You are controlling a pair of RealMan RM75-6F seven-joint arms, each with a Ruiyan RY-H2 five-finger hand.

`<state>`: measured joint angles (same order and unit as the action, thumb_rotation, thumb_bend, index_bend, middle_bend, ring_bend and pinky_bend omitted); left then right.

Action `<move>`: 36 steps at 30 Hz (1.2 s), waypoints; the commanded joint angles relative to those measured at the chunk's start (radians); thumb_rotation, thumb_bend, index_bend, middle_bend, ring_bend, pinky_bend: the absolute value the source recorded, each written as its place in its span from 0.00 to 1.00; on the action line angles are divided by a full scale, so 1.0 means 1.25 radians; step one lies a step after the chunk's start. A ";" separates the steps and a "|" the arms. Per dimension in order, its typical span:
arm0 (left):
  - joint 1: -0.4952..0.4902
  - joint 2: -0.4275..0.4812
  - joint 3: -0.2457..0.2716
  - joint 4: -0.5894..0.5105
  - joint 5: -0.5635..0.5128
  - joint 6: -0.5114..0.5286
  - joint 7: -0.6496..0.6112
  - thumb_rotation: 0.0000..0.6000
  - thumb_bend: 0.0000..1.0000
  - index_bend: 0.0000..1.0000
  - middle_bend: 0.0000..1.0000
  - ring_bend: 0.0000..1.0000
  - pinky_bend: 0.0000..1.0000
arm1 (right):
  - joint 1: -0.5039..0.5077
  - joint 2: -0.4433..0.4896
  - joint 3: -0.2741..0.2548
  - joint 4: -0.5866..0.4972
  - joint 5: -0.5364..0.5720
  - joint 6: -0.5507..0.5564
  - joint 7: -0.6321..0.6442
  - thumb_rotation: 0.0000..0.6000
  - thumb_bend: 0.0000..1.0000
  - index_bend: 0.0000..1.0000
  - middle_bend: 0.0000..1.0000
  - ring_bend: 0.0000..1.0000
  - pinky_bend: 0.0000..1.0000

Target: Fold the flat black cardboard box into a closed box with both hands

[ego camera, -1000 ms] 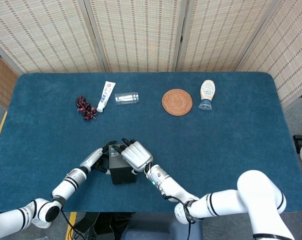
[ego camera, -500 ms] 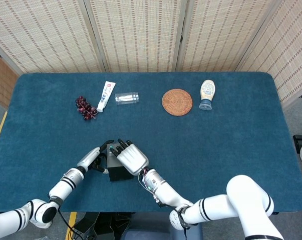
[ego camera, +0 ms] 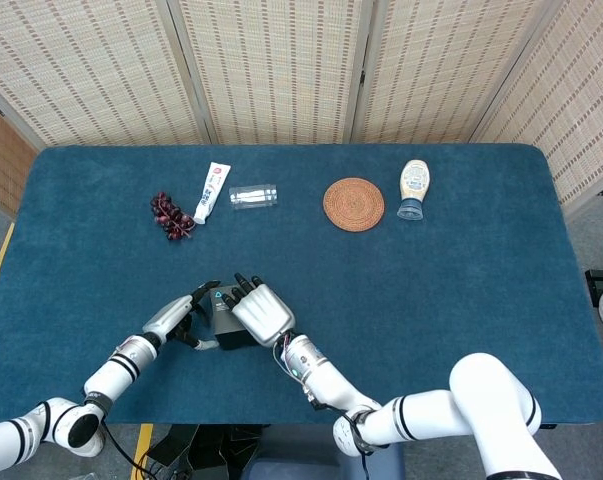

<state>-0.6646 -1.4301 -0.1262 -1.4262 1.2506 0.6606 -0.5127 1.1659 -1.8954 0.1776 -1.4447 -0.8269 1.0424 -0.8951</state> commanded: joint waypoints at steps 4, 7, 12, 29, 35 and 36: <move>-0.006 0.046 0.019 -0.038 -0.028 -0.009 0.091 1.00 0.16 0.00 0.01 0.36 0.73 | -0.001 0.006 0.008 -0.014 0.006 -0.010 -0.007 1.00 0.00 0.19 0.26 0.12 0.23; -0.012 0.072 0.030 -0.058 -0.049 -0.020 0.141 1.00 0.16 0.00 0.00 0.27 0.69 | -0.001 0.009 0.013 -0.020 0.013 -0.017 -0.009 1.00 0.00 0.19 0.26 0.12 0.23; -0.030 0.127 0.065 -0.094 -0.121 -0.027 0.292 1.00 0.16 0.00 0.00 0.03 0.51 | 0.003 0.012 0.014 -0.024 0.014 -0.020 -0.023 1.00 0.00 0.19 0.26 0.12 0.23; -0.105 0.238 0.205 -0.266 -0.519 0.128 0.714 1.00 0.16 0.00 0.00 0.00 0.36 | 0.004 -0.035 -0.008 0.051 -0.077 0.008 -0.040 1.00 0.10 0.28 0.30 0.14 0.23; -0.100 0.266 0.216 -0.298 -0.542 0.158 0.737 1.00 0.16 0.00 0.00 0.00 0.36 | -0.009 -0.056 -0.018 0.090 -0.123 0.018 -0.027 1.00 0.24 0.36 0.35 0.18 0.23; -0.098 0.268 0.216 -0.300 -0.543 0.163 0.739 1.00 0.16 0.00 0.00 0.00 0.36 | -0.011 -0.059 -0.018 0.096 -0.126 0.017 -0.027 1.00 0.25 0.37 0.35 0.18 0.23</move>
<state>-0.7899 -1.0990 0.1418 -1.7970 0.5750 0.8589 0.4073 1.1570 -1.9636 0.1572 -1.3322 -0.9780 1.0623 -0.9316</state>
